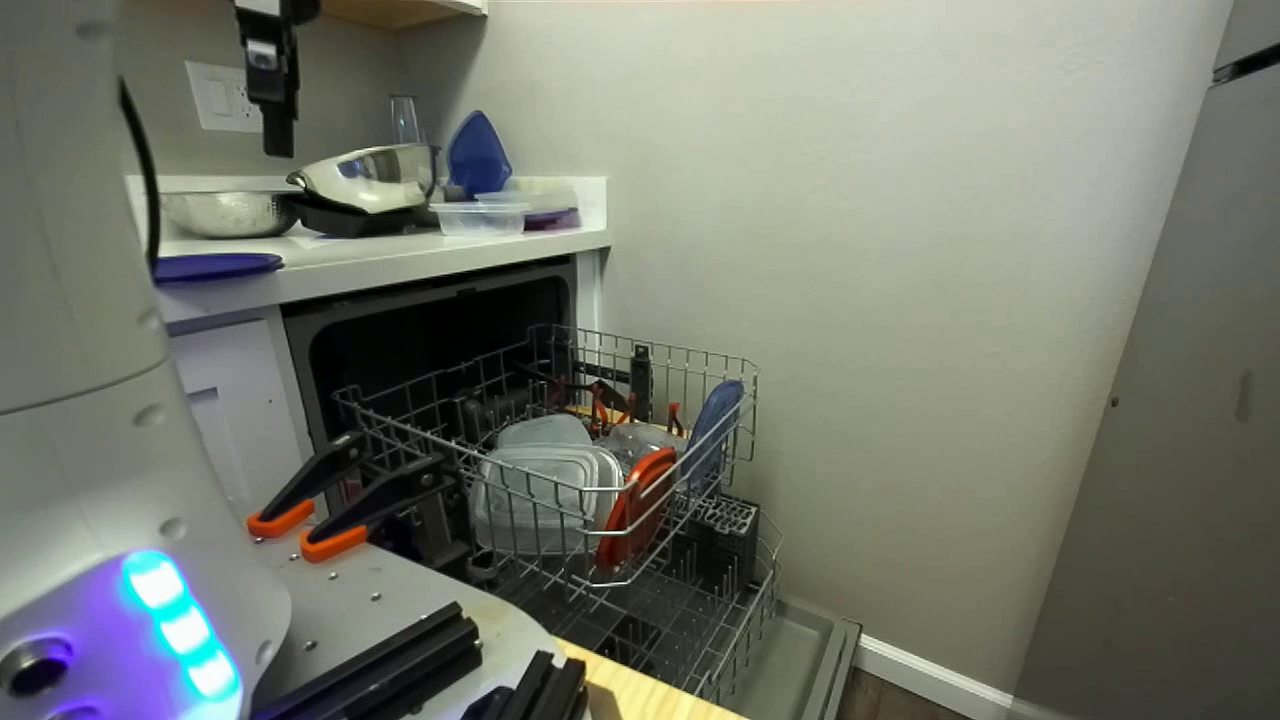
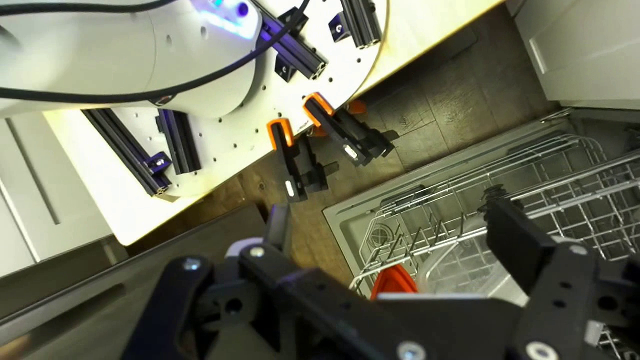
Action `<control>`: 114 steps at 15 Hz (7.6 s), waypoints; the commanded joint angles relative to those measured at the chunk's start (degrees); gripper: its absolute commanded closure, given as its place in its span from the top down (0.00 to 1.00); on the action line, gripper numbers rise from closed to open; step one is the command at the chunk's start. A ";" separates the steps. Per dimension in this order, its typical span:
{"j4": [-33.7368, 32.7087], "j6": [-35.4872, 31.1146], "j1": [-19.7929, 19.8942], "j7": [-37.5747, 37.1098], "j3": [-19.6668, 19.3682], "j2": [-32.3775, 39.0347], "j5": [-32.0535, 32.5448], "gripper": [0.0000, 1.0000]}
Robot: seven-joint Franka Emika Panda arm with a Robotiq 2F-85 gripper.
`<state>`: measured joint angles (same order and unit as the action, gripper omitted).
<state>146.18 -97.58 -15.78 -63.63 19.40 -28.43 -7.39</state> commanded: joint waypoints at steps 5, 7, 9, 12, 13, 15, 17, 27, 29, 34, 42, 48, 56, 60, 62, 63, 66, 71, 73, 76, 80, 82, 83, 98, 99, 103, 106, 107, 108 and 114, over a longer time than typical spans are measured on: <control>-5.43 -4.96 3.81 4.88 -1.82 6.86 -0.56 1.00; -7.18 -8.40 4.20 7.23 -1.65 8.97 2.13 1.00; -9.53 -11.31 4.62 9.11 -1.90 12.66 3.65 1.00; -11.93 -15.92 4.69 9.85 -2.71 18.29 1.19 1.00; -12.02 -18.32 4.43 10.28 -3.29 20.32 -1.05 1.00; -12.56 -21.07 4.07 11.17 -4.52 24.60 -7.15 1.00; -13.72 -19.28 4.28 11.06 -5.44 28.15 -12.01 1.00; -19.12 -4.29 4.19 12.10 -7.67 34.33 -30.09 1.00; -20.03 -3.53 2.53 14.91 -6.54 33.08 -25.63 1.00; -20.38 -4.50 1.92 13.03 -6.68 33.91 -26.25 1.00; -19.37 -5.86 1.73 13.63 -7.16 38.05 -31.22 1.00; -18.75 -8.28 2.47 7.63 -9.82 41.43 -38.47 1.00; -19.11 -11.40 3.20 -5.09 -12.62 45.07 -48.98 1.00; -19.02 -12.21 3.11 -11.51 -12.59 47.42 -55.39 1.00; -18.50 -12.22 3.13 -14.71 -12.80 48.34 -58.13 1.00; -18.23 -12.16 3.17 -16.38 -12.90 48.63 -59.45 1.00; -17.73 -11.68 2.94 -21.46 -13.19 49.58 -61.20 1.00; -18.82 -10.41 1.81 -29.85 -13.41 50.97 -56.72 1.00; -19.71 -8.92 1.38 -32.43 -13.27 51.65 -53.90 1.00; -21.80 -4.56 1.09 -35.93 -13.30 52.81 -48.58 1.00; -24.48 -1.22 0.89 -38.10 -13.04 54.27 -46.11 1.00; -25.04 -1.40 0.67 -38.21 -12.58 54.87 -47.75 1.00; -25.31 -1.79 0.38 -38.26 -12.31 55.21 -48.17 1.00; -30.63 9.39 -3.32 -39.71 -11.44 59.42 -37.17 1.00; -31.07 9.70 -3.62 -40.37 -11.48 59.66 -36.68 1.00; -32.32 9.20 -4.21 -42.31 -11.48 60.37 -37.05 1.00; -31.61 6.06 -3.97 -45.16 -11.74 60.02 -40.86 1.00; -31.36 5.20 -3.96 -46.26 -11.86 59.91 -41.78 1.00; -31.09 4.46 -3.90 -47.13 -11.92 59.85 -42.78 1.00; -29.67 1.29 -4.31 -53.54 -12.62 59.39 -43.46 0.74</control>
<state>114.95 -93.45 -19.81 -113.97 6.93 31.94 -49.86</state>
